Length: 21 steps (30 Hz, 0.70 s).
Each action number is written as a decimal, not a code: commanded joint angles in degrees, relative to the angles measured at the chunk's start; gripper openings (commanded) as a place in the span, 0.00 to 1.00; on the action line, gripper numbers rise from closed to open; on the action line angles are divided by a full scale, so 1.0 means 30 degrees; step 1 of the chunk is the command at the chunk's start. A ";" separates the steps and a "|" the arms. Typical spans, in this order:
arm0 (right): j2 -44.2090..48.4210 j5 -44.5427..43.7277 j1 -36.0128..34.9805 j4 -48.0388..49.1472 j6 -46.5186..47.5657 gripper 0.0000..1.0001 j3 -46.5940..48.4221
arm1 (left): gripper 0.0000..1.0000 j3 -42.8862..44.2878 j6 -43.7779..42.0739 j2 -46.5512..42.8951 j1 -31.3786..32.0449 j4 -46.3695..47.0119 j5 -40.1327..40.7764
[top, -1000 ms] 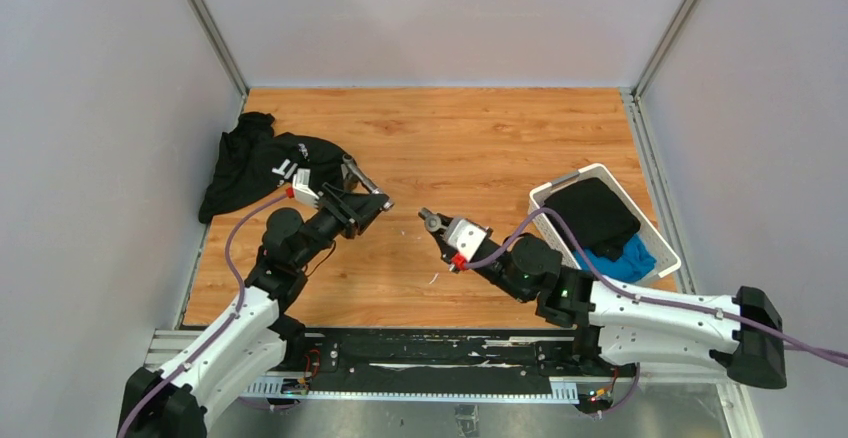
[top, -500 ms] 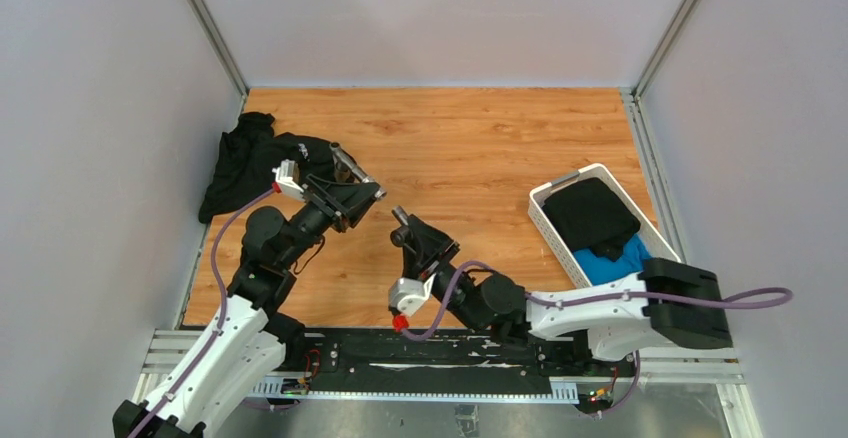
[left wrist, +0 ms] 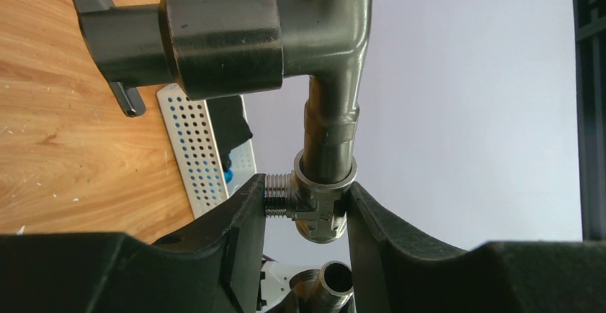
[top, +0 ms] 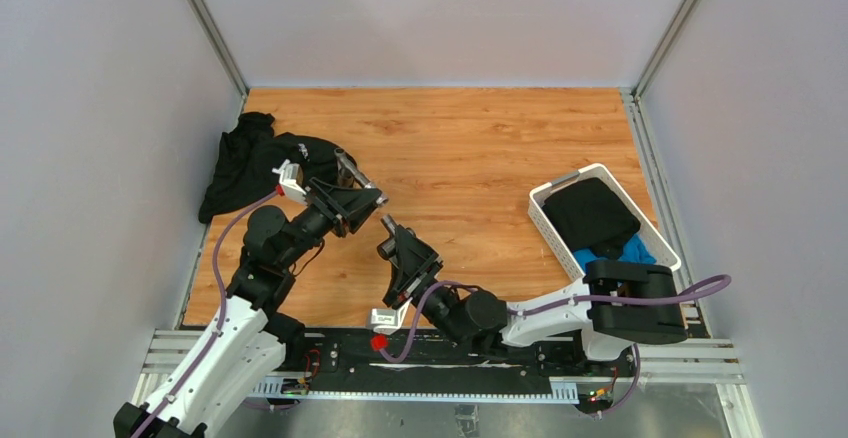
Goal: Install the water faucets
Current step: Pick up the water faucet from the center of the board.
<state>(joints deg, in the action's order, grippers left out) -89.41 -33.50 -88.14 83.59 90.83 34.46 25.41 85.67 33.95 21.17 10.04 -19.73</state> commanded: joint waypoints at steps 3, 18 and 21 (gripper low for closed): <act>-0.0283 0.0100 0.0032 0.2633 0.0854 0.00 0.0614 | 0.00 0.0908 -0.0981 -0.0388 -0.0288 -0.0314 -0.0854; -0.1206 0.0651 0.0902 0.2619 0.0896 0.00 0.0653 | 0.00 0.1310 -0.0970 -0.0741 -0.0289 -0.0734 -0.1299; -0.1257 0.0705 0.0903 0.2611 0.0635 0.00 0.0713 | 0.00 0.1506 -0.1132 -0.0751 -0.0289 -0.1052 -0.1433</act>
<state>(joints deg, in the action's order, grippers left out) -92.64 -32.86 -86.11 84.36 92.60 34.76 26.79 83.31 32.77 20.73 5.65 -22.04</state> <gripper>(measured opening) 0.303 0.446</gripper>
